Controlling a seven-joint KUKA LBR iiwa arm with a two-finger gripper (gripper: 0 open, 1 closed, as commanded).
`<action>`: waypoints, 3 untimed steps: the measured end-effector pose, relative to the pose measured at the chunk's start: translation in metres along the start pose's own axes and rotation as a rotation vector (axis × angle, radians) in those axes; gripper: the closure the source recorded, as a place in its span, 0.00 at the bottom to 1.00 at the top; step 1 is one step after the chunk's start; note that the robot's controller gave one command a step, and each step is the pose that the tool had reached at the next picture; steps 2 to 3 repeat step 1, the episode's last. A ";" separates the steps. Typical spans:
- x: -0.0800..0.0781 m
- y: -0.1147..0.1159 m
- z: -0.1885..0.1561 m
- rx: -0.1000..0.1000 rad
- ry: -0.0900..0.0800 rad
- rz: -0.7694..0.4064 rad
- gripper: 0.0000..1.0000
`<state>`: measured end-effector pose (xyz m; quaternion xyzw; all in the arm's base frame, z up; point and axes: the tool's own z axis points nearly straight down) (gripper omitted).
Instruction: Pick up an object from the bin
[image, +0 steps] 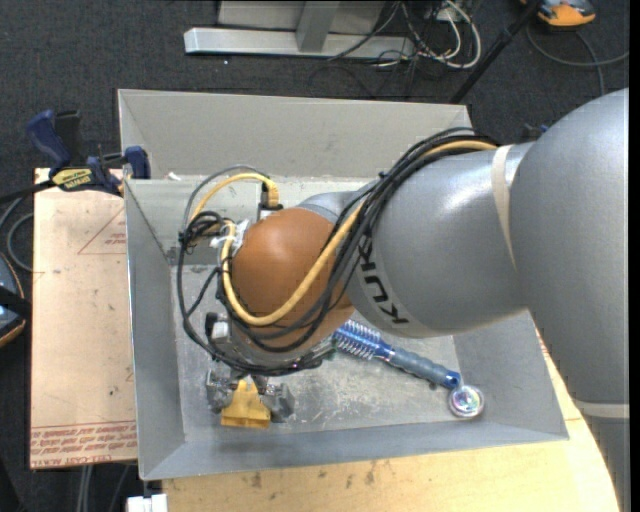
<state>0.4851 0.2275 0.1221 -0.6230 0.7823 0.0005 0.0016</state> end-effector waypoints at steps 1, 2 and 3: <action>-0.002 -0.002 -0.077 0.006 -0.005 0.004 1.00; -0.002 -0.002 -0.077 0.006 -0.005 0.004 1.00; -0.002 -0.002 -0.077 0.006 -0.005 0.004 1.00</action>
Offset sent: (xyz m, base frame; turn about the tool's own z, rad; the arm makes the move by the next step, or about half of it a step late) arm -0.0001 0.0001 0.0732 0.0000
